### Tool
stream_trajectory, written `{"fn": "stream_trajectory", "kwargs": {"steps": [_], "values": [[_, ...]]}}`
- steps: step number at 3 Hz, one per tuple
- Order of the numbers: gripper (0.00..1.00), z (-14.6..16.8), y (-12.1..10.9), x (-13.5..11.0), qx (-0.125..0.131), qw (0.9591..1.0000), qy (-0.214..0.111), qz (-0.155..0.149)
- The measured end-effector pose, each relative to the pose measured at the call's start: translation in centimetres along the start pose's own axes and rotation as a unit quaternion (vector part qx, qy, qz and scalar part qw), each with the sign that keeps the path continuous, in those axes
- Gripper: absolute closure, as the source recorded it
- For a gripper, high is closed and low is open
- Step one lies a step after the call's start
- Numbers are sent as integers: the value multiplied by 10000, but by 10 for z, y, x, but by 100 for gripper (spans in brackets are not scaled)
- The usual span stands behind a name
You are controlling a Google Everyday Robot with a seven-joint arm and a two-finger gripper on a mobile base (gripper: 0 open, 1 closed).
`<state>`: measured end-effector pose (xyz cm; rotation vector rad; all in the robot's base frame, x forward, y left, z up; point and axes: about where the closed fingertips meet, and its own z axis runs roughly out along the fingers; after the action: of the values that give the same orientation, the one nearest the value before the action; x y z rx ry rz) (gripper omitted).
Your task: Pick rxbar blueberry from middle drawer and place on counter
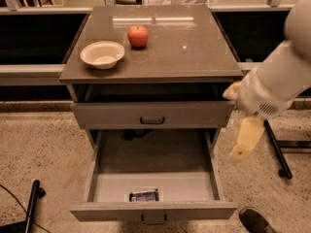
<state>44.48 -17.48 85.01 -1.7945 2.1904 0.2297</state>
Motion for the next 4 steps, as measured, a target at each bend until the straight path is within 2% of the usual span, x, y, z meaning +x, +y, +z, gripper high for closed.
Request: {"fn": "stream_trajectory", "kwargs": {"steps": [1,2,3,4], "values": [[0,76,15,15,-219,9982,-559,-77],[0,76,16,15,-224,9982,-558,-75],[0,120,2,1,-519,9962,-668,-230],[0,189,-6,-11,-781,9899,-1086,-478]]}}
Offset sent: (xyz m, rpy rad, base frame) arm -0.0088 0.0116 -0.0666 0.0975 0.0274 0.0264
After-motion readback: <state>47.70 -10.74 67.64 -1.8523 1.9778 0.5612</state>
